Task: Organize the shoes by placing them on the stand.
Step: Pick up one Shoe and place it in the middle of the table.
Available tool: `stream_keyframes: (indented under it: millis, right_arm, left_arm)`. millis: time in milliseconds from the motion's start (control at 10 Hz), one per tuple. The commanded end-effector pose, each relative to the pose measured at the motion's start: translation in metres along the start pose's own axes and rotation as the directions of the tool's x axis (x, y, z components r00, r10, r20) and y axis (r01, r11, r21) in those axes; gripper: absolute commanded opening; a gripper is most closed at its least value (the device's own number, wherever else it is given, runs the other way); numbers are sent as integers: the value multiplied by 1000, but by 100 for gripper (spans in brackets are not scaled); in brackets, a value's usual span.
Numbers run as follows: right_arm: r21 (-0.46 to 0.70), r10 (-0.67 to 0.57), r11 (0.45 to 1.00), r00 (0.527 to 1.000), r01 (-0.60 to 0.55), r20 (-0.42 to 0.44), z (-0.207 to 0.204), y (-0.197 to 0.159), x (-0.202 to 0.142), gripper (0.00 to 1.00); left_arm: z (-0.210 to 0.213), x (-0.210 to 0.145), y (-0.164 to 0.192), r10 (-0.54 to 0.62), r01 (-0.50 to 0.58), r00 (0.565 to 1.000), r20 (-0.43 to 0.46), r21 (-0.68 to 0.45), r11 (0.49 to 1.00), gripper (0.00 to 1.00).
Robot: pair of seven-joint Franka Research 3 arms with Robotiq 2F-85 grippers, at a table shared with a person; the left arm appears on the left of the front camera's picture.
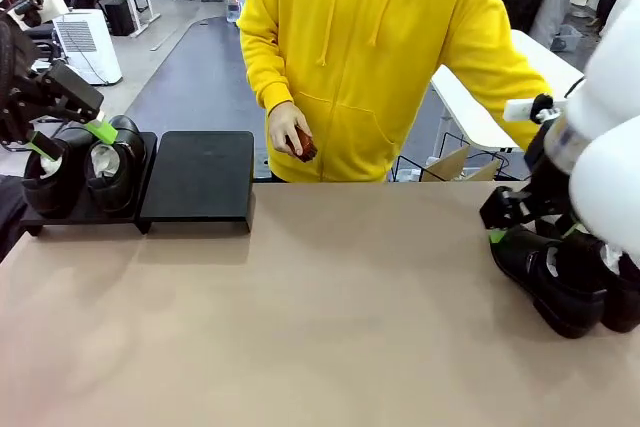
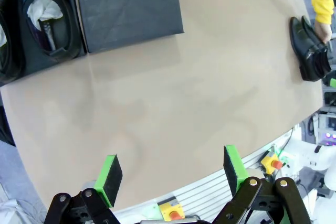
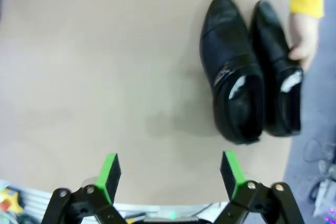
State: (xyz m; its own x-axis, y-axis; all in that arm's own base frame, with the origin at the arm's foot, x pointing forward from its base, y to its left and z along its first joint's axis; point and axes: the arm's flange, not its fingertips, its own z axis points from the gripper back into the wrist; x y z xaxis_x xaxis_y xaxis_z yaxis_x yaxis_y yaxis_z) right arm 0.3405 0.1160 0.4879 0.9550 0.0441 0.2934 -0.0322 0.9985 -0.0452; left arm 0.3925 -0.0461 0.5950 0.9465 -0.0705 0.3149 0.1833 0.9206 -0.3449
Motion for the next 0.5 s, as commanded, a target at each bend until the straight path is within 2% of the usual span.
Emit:
stream_keyframes:
  millis: [0,100,200,400]
  right_arm:
    - [161,99,983,993,-88,-63,-21,-38,1,100]
    - [216,124,971,986,-98,-110,-31,-55,8,100]
    - [57,41,998,999,-40,-17,-5,-22,6,100]
    - [57,41,998,999,-40,-17,-5,-22,6,100]
  left_arm:
    - [1,0,1,-14,14,1000,0,-23,1000,100]
    - [1,0,1,-14,14,1000,0,-23,1000,100]
    - [1,0,1,-14,14,1000,0,-23,1000,100]
    - [1,0,1,-14,14,1000,0,-23,1000,100]
